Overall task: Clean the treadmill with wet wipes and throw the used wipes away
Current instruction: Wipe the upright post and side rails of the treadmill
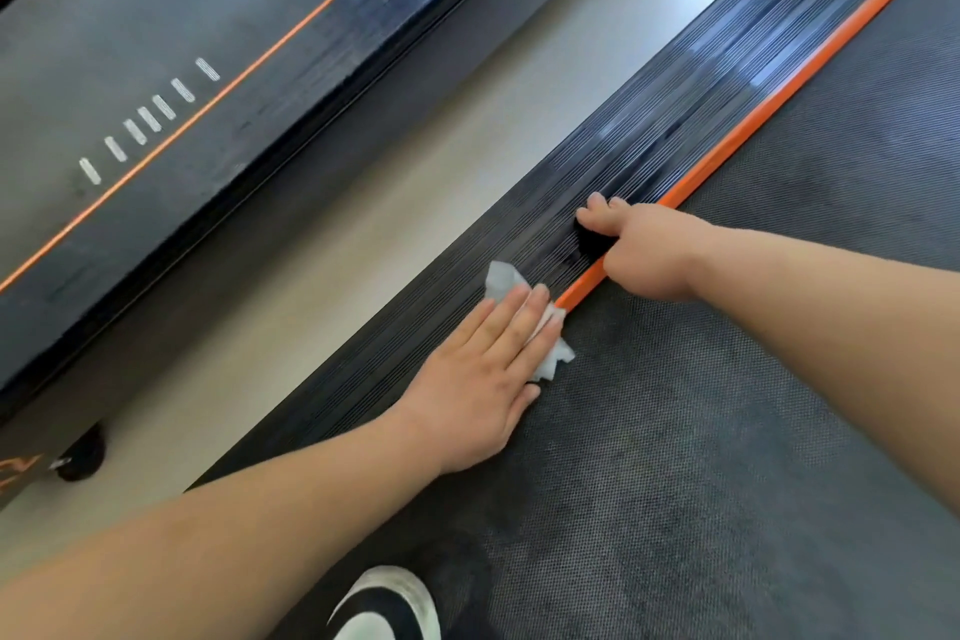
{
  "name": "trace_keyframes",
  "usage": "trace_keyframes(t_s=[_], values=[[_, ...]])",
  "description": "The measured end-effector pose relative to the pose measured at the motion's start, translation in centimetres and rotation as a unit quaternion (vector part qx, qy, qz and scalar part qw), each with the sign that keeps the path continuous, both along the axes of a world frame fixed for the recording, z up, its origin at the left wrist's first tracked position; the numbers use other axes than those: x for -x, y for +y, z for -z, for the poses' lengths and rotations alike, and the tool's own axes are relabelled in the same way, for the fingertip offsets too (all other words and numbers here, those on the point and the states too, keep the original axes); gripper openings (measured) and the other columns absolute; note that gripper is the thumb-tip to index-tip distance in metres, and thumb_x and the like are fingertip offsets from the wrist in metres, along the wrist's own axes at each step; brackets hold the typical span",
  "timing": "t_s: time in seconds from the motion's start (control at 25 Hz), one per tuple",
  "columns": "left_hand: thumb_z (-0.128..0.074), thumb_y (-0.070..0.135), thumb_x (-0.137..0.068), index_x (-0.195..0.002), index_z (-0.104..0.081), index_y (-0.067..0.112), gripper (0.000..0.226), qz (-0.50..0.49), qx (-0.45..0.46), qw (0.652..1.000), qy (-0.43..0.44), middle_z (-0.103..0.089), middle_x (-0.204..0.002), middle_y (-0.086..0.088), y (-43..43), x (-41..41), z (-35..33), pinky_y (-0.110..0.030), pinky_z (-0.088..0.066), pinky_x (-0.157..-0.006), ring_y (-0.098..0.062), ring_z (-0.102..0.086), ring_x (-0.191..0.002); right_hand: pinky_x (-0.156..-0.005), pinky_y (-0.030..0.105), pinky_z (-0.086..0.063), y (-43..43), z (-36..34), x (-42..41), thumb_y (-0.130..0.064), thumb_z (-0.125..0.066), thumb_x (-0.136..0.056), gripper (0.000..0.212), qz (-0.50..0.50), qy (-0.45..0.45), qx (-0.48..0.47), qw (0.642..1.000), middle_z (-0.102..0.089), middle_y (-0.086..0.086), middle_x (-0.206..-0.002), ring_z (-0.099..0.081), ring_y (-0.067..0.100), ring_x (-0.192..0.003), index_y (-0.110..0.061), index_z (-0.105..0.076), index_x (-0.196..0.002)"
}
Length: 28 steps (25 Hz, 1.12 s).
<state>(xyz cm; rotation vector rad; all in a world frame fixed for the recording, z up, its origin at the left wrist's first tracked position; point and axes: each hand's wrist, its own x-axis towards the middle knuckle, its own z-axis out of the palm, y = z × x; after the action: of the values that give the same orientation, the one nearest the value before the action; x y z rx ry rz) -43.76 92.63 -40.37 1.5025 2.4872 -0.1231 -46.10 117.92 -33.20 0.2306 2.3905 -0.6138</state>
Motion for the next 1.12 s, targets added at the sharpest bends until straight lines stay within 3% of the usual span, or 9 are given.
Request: trace_keyframes(t_s=[0.24, 0.32, 0.4, 0.52, 0.68, 0.76, 0.84, 0.92, 1.12], values=[[-0.043, 0.026, -0.106, -0.162, -0.02, 0.009, 0.062, 0.019, -0.089, 0.995, -0.039, -0.013, -0.169, -0.013, -1.2, 1.0, 0.1, -0.046, -0.028, -0.123, -0.028, -0.013, -0.157, -0.122, 0.033, -0.026, -0.4, -1.0, 0.9, 0.002, -0.029, -0.097, 0.07, 0.031, -0.002, -0.016, 0.999, -0.005, -0.009, -0.17, -0.008, 0.017, -0.157, -0.025, -0.022, -0.162], [-0.052, 0.017, -0.101, -0.159, -0.031, 0.01, 0.062, -0.017, -0.138, 0.985, -0.101, -0.025, -0.166, -0.014, 0.0, 0.9, -0.7, -0.05, -0.048, -0.107, -0.033, -0.042, -0.145, -0.12, 0.031, -0.028, -0.8, -1.2, 0.6, 0.003, -0.031, -0.096, 0.073, 0.045, 0.002, -0.008, 0.999, -0.004, -0.01, -0.17, -0.01, 0.017, -0.157, -0.026, -0.021, -0.162], [-0.051, 0.012, -0.096, -0.155, -0.038, 0.015, 0.06, -0.067, -0.198, 0.968, -0.136, -0.035, -0.163, -0.011, 1.0, 1.3, -2.2, -0.051, -0.056, -0.092, -0.034, -0.058, -0.128, -0.117, 0.032, -0.031, -0.9, -1.2, 0.2, 0.002, -0.033, -0.094, 0.075, 0.058, 0.0, 0.011, 0.998, -0.006, -0.012, -0.17, -0.015, 0.016, -0.156, -0.027, -0.021, -0.162], [-0.046, 0.015, -0.097, -0.151, -0.046, 0.008, 0.054, -0.07, -0.247, 0.965, -0.042, -0.038, -0.159, -0.02, 2.3, 3.0, -4.1, -0.05, -0.043, -0.111, -0.037, -0.046, -0.14, -0.116, 0.036, -0.037, -1.1, -1.1, -0.3, -0.002, -0.036, -0.092, 0.075, 0.063, 0.017, 0.002, 0.998, -0.01, -0.012, -0.17, -0.028, 0.018, -0.152, -0.028, -0.022, -0.162], [-0.048, 0.053, -0.098, -0.163, -0.001, 0.028, 0.084, -0.037, 0.011, 0.997, -0.062, 0.009, -0.17, -0.015, 1.4, 2.4, -3.7, -0.052, -0.006, -0.126, -0.035, 0.008, -0.157, -0.124, 0.041, -0.026, -1.8, -0.2, -0.4, -0.005, -0.038, -0.093, 0.074, 0.007, 0.014, -0.033, 0.999, -0.005, -0.007, -0.171, -0.015, 0.019, -0.156, -0.025, -0.021, -0.162], [-0.049, 0.052, -0.098, -0.163, -0.012, 0.023, 0.079, -0.047, 0.004, 0.998, -0.043, 0.005, -0.17, -0.017, 0.4, 1.4, -3.4, -0.052, -0.007, -0.127, -0.035, 0.007, -0.157, -0.124, 0.043, -0.023, -2.1, 0.0, 0.1, -0.007, -0.037, -0.095, 0.071, -0.013, -0.013, -0.044, 0.999, 0.0, -0.004, -0.171, -0.009, 0.021, -0.157, -0.024, -0.019, -0.162], [-0.051, 0.041, -0.099, -0.155, -0.037, 0.012, 0.065, -0.066, -0.071, 0.995, -0.009, -0.017, -0.168, -0.019, 0.2, 0.6, -3.3, -0.052, -0.02, -0.125, -0.038, -0.014, -0.155, -0.126, 0.043, -0.02, -2.1, -0.1, 0.4, -0.008, -0.035, -0.097, 0.071, -0.019, -0.021, -0.051, 0.998, 0.004, -0.003, -0.171, -0.005, 0.02, -0.158, -0.024, -0.017, -0.163], [-0.048, 0.039, -0.101, -0.151, -0.044, 0.01, 0.058, -0.071, -0.095, 0.993, 0.002, -0.028, -0.164, -0.021, 0.5, -0.3, -2.2, -0.053, -0.028, -0.121, -0.04, -0.024, -0.152, -0.126, 0.041, -0.019, -2.1, 0.0, 0.2, -0.005, -0.034, -0.095, 0.073, -0.028, -0.018, -0.056, 0.998, 0.008, -0.005, -0.171, 0.0, 0.017, -0.158, -0.024, -0.016, -0.163], [-0.022, 0.05, -0.107, -0.164, -0.008, 0.016, 0.067, -0.007, 0.003, 1.0, -0.008, 0.009, -0.17, -0.014, 1.3, 0.4, 0.5, -0.049, -0.004, -0.128, -0.032, 0.015, -0.156, -0.126, 0.042, -0.018, -2.0, 0.6, 0.0, -0.001, -0.034, -0.091, 0.077, -0.004, -0.004, -0.039, 0.999, 0.007, -0.009, -0.17, 0.001, 0.011, -0.157, -0.028, -0.021, -0.162]])
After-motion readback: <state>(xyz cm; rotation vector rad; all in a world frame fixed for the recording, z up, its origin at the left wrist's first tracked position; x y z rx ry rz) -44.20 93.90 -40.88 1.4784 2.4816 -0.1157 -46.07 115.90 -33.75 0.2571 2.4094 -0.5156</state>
